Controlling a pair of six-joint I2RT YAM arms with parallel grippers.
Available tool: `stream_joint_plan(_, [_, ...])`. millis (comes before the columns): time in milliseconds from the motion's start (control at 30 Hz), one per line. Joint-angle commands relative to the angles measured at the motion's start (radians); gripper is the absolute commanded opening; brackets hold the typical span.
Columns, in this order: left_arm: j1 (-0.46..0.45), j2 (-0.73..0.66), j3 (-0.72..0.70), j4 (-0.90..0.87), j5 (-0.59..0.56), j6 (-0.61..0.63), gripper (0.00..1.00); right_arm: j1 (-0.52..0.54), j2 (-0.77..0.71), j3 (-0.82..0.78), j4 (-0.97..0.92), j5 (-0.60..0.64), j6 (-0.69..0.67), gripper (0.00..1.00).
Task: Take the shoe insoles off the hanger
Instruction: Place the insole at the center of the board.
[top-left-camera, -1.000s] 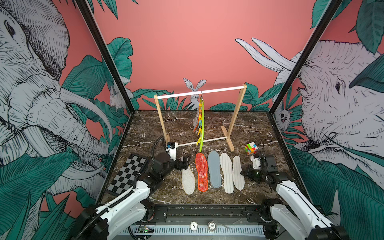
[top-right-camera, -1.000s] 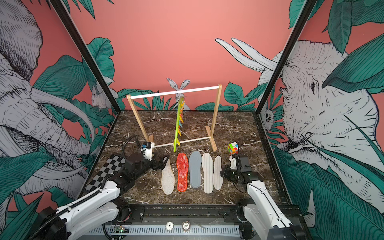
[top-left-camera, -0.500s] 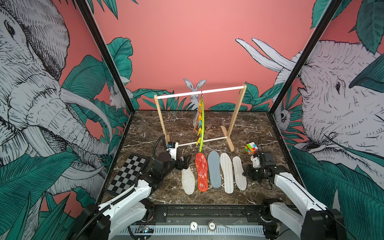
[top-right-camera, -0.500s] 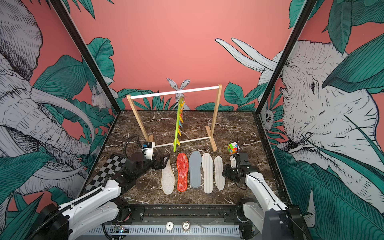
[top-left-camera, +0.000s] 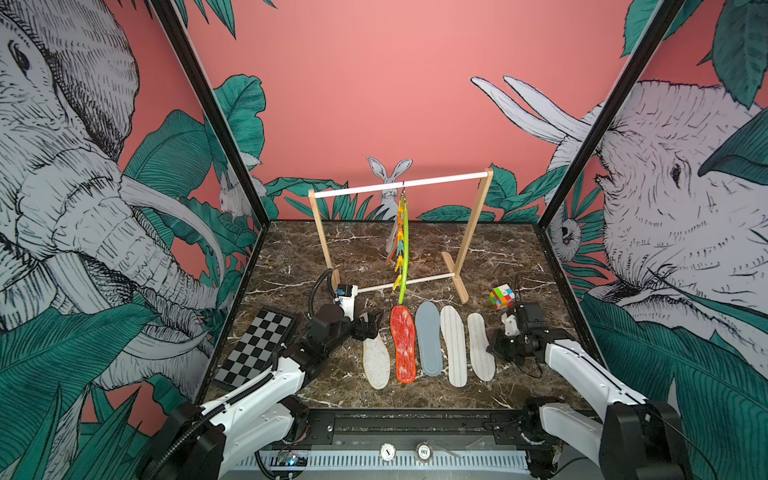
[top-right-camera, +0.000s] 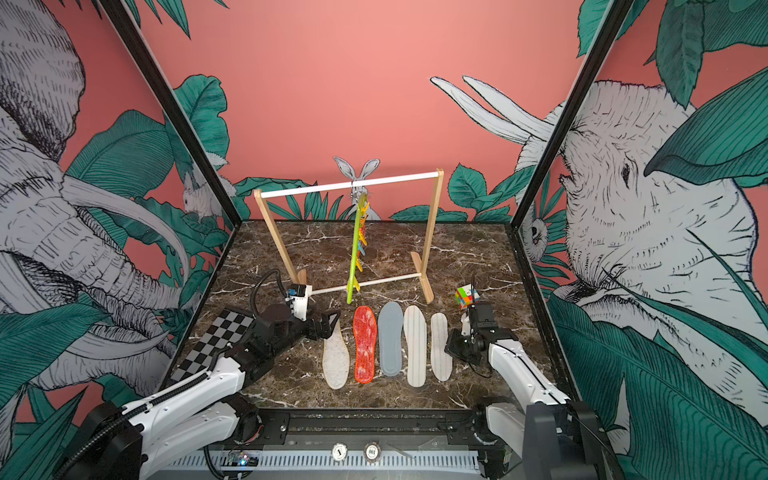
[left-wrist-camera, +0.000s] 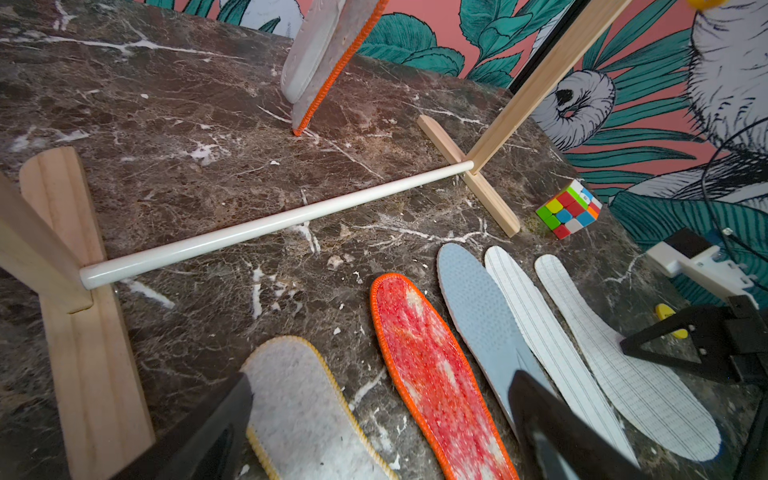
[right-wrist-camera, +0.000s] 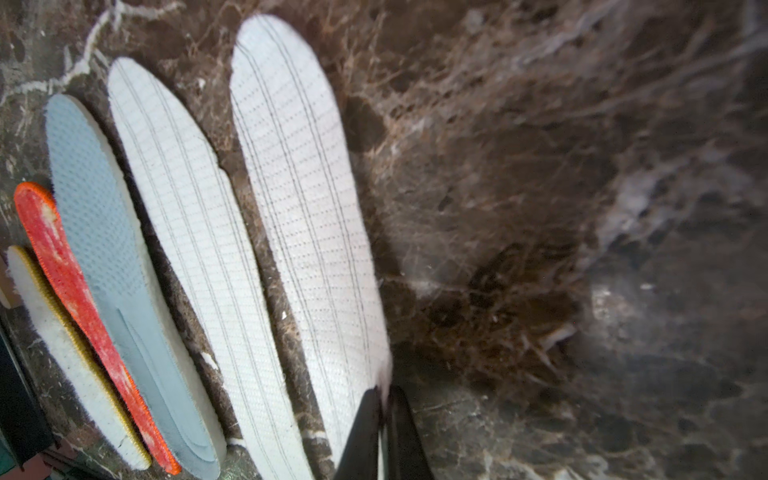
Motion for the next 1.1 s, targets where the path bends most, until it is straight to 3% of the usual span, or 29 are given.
stream_joint_plan(0, [-0.003,0.001,0.006,0.026,-0.007,-0.011,0.98,-0.003,0.018,-0.010,0.020,0.036,-0.015,0.14])
stream_joint_plan(267, [-0.003,-0.007,0.002,0.021,-0.009,-0.015,0.98,-0.004,0.041,-0.007,0.028,0.062,-0.012,0.33])
stream_joint_plan(467, [-0.005,-0.008,-0.002,0.018,-0.021,-0.017,0.99,-0.003,0.021,-0.008,0.021,0.077,-0.008,0.40])
stream_joint_plan(767, [-0.003,0.005,0.025,0.001,-0.087,0.008,0.99,-0.004,-0.115,-0.011,0.043,0.068,0.029,0.59])
stream_joint_plan(1067, [-0.003,0.139,0.078,0.189,-0.099,0.142,0.99,-0.003,-0.238,0.024,0.195,0.030,0.102,0.65])
